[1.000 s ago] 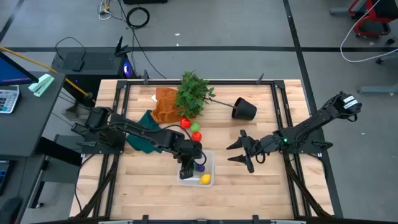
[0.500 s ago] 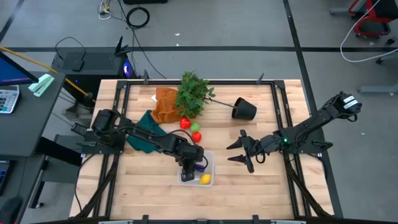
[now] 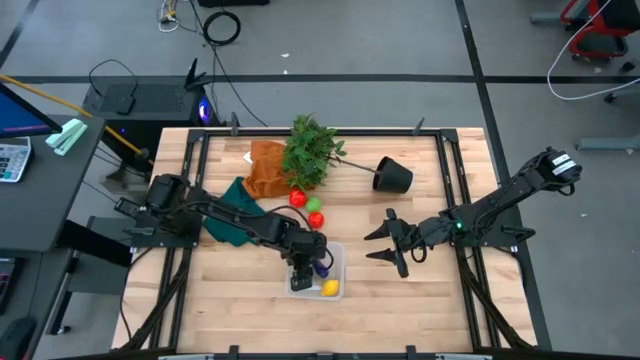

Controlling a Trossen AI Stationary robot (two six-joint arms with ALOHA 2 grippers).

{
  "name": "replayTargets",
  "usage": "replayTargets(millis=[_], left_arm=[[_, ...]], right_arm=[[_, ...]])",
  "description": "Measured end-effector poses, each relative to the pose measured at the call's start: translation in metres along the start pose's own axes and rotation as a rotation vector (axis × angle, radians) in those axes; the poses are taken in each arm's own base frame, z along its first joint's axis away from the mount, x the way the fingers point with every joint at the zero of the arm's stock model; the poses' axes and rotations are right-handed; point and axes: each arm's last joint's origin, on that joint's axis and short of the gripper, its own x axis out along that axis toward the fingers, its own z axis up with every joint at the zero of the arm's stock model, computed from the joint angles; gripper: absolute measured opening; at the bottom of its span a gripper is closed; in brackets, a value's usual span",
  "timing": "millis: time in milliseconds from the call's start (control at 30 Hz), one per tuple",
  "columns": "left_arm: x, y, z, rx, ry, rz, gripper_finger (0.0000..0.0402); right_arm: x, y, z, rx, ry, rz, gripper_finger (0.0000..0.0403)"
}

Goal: Pick and placing Produce into tupperware
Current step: Put the green bell pepper into the transparent bin, then put the red apple into the transparent bin

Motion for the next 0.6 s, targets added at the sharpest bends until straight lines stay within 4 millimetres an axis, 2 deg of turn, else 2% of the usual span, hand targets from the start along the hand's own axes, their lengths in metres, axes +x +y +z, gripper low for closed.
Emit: replayTargets(millis=[133,267,433,600], left_arm=[[-0.016,0.0,0.007,0.02,-0.037,-0.009,0.0233],[-0.04,-0.004,0.016,0.059,-0.108,0.002,0.0229],[-0.067,0.005,0.017,0.051,-0.149,0.141,0.0219],[-0.079,0.021,0.011,0.027,-0.103,0.303,0.0211]], right_arm=[[0.0,0.0,0.0,-0.001,0.004,-0.002,0.0195],[0.0,0.0,-0.001,-0.002,0.008,-0.003,0.0195],[0.0,-0.001,-0.001,-0.004,0.005,-0.02,0.0195],[0.0,-0.003,0.0,-0.016,-0.006,-0.056,0.0195]])
